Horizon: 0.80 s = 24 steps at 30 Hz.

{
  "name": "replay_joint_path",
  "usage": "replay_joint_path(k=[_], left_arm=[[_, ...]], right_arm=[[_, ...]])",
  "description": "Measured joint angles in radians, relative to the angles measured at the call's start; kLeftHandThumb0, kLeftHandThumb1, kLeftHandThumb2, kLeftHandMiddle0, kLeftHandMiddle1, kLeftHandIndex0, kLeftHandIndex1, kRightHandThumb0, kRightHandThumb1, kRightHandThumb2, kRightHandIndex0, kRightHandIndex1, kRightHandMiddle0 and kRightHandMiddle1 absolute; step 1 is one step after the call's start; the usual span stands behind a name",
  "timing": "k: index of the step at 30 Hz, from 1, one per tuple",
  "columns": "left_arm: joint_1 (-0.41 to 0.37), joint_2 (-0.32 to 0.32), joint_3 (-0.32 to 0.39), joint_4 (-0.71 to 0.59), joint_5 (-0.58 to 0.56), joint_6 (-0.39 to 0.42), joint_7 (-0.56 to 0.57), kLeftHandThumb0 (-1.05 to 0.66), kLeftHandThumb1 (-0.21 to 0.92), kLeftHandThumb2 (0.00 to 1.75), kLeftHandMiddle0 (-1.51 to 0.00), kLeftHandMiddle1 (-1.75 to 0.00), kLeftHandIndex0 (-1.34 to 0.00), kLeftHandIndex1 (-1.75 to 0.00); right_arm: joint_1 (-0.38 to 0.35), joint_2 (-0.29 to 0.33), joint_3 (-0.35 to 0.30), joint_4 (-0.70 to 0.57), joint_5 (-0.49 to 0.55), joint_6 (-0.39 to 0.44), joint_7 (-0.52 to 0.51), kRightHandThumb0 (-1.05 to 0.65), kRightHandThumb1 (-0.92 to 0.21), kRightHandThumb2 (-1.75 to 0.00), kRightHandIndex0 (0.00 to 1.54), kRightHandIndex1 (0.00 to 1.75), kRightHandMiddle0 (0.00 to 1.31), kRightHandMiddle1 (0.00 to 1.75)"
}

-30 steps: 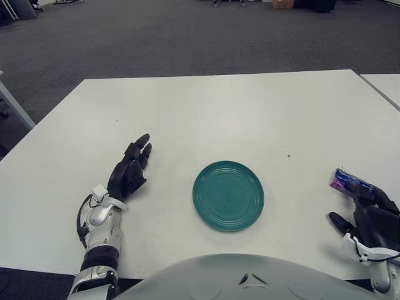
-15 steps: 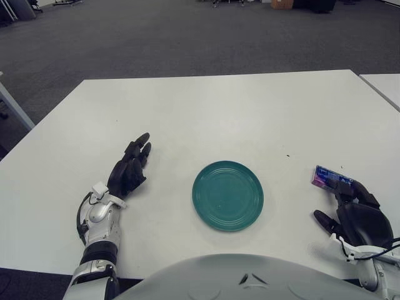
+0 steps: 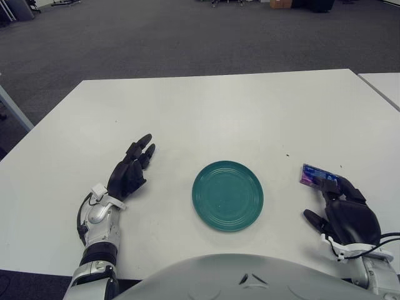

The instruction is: Put the gum into the plate.

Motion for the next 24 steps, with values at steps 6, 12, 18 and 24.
replay_joint_path(k=[6,12,18,24], left_arm=[[0.031,-0.016,-0.015,-0.059,0.001,0.019,0.014,-1.02,0.92,0.95,-0.21,-0.02,0.00,-0.46],[0.055,-0.044,-0.026,-0.113,-0.010,0.028,-0.001,-1.03,0.92,0.94,-0.22,-0.02,0.00,-0.46],[0.113,-0.044,-0.039,-0.205,-0.015,0.076,0.013,-1.03,0.92,0.93,-0.17,0.00,0.00,-0.39],[0.143,-0.062,-0.054,-0.251,-0.004,0.085,0.051,-1.02,0.92,0.92,-0.14,0.00,0.00,-0.37]], right_arm=[[-0.007,0.001,0.024,-0.006,-0.038,0.020,0.012,-0.96,-0.92,-0.86,0.36,0.01,0.00,0.61],[-0.018,0.005,0.059,-0.017,-0.079,0.042,0.032,-0.95,-0.92,-0.86,0.36,0.01,0.00,0.60],[-0.034,0.005,0.089,-0.016,-0.088,0.041,0.031,-0.94,-0.92,-0.85,0.37,0.01,0.00,0.61],[-0.047,0.009,0.123,-0.014,-0.102,0.037,0.027,-0.94,-0.92,-0.85,0.36,0.01,0.00,0.59]])
